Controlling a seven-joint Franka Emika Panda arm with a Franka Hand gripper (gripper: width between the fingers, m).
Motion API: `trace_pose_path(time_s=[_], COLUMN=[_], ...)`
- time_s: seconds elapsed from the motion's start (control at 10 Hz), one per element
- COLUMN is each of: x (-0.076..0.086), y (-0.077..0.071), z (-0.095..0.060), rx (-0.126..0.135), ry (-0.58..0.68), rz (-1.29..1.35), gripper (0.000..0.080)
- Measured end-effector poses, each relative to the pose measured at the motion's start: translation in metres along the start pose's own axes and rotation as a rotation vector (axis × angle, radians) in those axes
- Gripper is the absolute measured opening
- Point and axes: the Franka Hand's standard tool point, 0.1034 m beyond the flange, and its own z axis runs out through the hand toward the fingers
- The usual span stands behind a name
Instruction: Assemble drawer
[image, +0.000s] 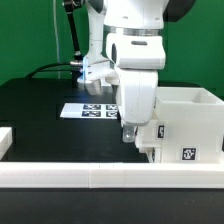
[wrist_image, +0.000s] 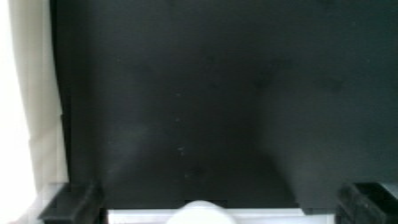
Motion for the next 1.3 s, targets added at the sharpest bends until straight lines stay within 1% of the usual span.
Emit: trace_pose_path(time_s=[0.2,0.4,0.5,0.6,0.7,1.1,1.3], x=[0.003,0.013,0.012,0.013,0.012,0.011,0.009], y=[0.001,0.001,0.001,0.001,0.001,0.001,0.006], z=[-0.001,-0.003,-0.002,0.0,0.002,0.005,0.007], rx=[-0.002,0.011,0.013,0.009,-0.009,-0.007,-0.01], ry=[0.0,-0.002,-0.002,-0.002,0.0,0.002,0.003], rz=[0.008,0.01,0.011,0.009,0.009,-0.006,-0.031], gripper=[0.0649,0.0649,0.0649,0.0649,0.0649,0.0649,0.0649])
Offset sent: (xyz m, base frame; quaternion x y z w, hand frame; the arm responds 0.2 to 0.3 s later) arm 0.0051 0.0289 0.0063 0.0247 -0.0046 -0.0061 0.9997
